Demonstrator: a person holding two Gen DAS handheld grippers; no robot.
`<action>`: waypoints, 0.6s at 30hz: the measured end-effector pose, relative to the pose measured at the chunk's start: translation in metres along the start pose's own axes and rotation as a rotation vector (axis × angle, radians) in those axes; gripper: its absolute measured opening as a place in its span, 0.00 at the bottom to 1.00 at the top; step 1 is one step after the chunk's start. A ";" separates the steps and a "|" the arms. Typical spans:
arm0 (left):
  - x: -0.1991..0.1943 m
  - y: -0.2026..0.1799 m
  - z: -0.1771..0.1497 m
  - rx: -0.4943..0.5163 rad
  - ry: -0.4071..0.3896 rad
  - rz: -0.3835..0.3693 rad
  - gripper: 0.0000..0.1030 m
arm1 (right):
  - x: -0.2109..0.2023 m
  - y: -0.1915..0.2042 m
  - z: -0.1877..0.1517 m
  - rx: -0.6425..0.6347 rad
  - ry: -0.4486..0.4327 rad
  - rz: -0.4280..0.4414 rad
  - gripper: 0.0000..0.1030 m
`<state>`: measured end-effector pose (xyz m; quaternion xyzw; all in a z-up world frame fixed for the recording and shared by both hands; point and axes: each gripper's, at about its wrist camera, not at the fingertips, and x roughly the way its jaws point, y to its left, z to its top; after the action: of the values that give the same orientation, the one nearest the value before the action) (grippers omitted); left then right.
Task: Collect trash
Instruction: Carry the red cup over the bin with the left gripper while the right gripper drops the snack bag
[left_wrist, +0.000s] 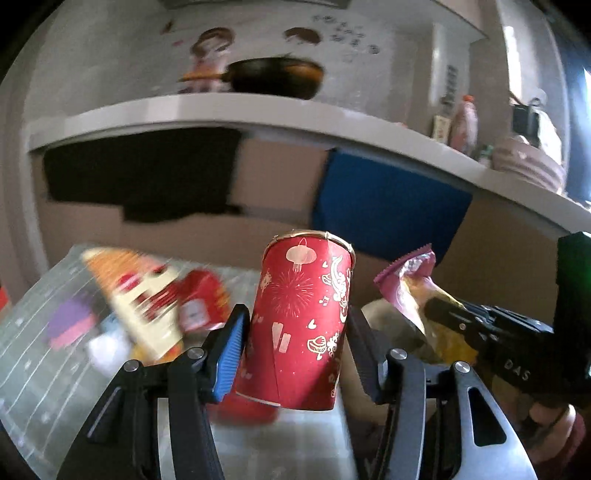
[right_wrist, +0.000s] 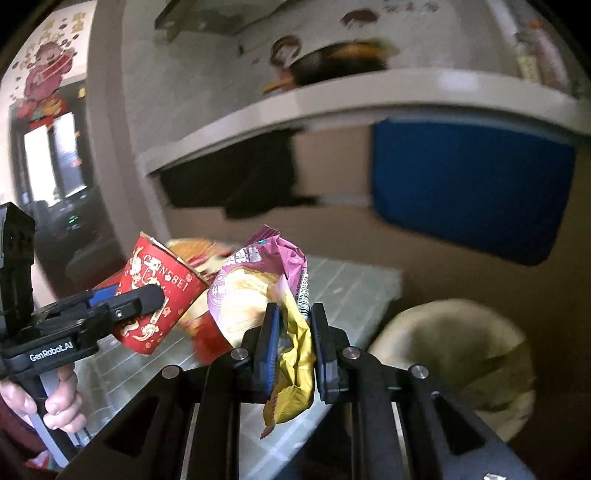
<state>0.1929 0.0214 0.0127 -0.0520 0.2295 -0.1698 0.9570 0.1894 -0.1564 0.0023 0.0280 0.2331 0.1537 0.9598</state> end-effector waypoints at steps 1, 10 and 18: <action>0.009 -0.008 0.003 0.004 -0.003 -0.013 0.53 | -0.005 -0.010 0.002 0.001 -0.013 -0.036 0.15; 0.113 -0.071 -0.004 -0.022 0.158 -0.149 0.53 | -0.006 -0.095 0.000 0.098 -0.008 -0.217 0.15; 0.173 -0.090 -0.020 -0.021 0.271 -0.198 0.54 | 0.016 -0.144 -0.021 0.195 0.052 -0.248 0.15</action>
<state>0.3014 -0.1234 -0.0623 -0.0612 0.3518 -0.2665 0.8952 0.2341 -0.2882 -0.0417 0.0880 0.2734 0.0112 0.9578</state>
